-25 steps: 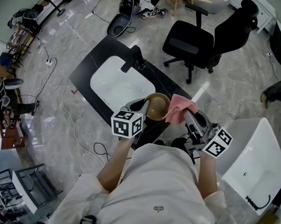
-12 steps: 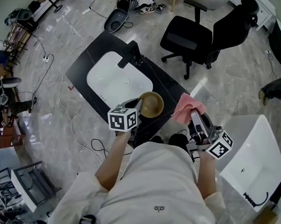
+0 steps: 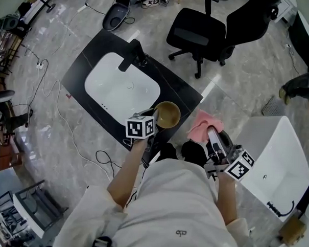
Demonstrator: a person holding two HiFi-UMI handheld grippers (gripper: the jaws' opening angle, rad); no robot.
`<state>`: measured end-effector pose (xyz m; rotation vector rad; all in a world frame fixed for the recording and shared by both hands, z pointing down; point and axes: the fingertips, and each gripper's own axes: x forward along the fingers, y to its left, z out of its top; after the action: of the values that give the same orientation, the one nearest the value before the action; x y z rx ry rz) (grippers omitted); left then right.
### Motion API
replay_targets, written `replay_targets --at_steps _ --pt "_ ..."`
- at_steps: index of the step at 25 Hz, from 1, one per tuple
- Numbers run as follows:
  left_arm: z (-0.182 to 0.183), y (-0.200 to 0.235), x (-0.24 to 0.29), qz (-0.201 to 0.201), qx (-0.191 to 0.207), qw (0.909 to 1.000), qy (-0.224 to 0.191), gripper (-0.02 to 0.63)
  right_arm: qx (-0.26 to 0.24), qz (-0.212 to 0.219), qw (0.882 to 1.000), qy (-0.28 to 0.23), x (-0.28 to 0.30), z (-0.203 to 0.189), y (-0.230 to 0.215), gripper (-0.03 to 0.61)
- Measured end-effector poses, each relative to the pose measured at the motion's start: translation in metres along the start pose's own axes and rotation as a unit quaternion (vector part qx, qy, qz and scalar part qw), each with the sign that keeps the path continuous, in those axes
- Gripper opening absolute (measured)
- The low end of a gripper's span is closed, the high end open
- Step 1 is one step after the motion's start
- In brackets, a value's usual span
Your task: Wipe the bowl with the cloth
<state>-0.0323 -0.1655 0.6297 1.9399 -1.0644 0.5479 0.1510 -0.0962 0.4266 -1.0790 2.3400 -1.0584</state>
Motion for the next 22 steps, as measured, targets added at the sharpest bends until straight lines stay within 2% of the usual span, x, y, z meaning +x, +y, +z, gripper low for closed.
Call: replay_targets --at_steps 11,22 --pt "-0.021 0.005 0.054 0.001 -0.018 0.9991 0.039 0.023 0.013 -0.053 0.998 0.018 -0.020 -0.022 -0.015 0.017" --pt "-0.024 0.011 0.066 0.000 -0.059 0.9975 0.040 0.025 0.016 -0.060 0.998 0.025 -0.020 -0.025 -0.020 0.017"
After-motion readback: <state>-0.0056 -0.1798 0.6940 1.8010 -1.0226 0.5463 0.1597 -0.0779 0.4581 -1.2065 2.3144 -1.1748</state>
